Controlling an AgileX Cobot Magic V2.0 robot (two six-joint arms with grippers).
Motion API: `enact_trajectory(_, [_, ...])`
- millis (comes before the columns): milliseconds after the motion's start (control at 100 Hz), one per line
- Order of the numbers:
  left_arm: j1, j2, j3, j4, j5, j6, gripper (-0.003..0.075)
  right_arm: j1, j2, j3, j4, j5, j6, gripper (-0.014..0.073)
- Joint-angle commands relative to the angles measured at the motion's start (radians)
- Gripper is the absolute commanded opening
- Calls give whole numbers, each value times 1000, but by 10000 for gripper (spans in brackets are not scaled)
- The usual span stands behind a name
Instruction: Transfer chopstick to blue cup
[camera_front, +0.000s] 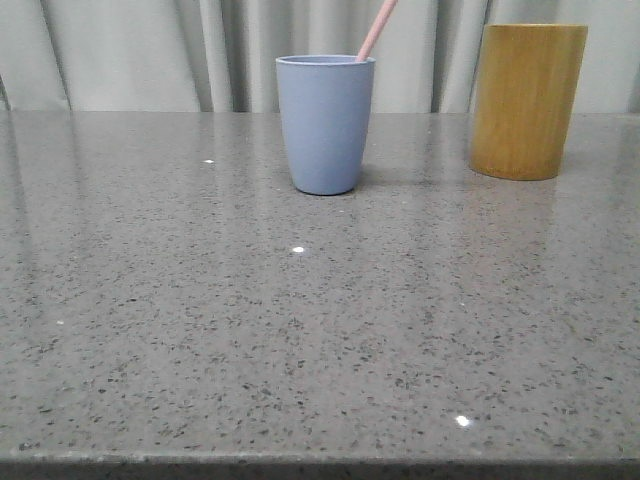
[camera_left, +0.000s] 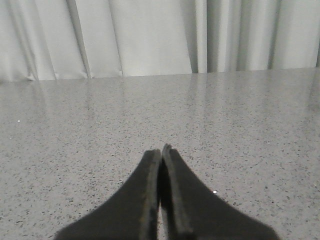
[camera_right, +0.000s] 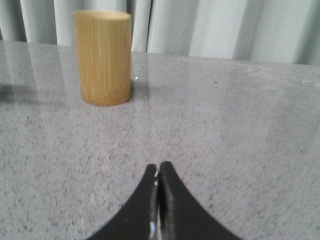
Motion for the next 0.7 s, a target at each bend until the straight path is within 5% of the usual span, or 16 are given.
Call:
enact_trajectory(0, [4,-33,7,-2,-83,-3,-19,-3,-21,23,-10,-151,-5,-122])
enact_trajectory(690, [4,-33,7,-2,-83,-3,-19,-3,-21,76,-10,-262,0,-122])
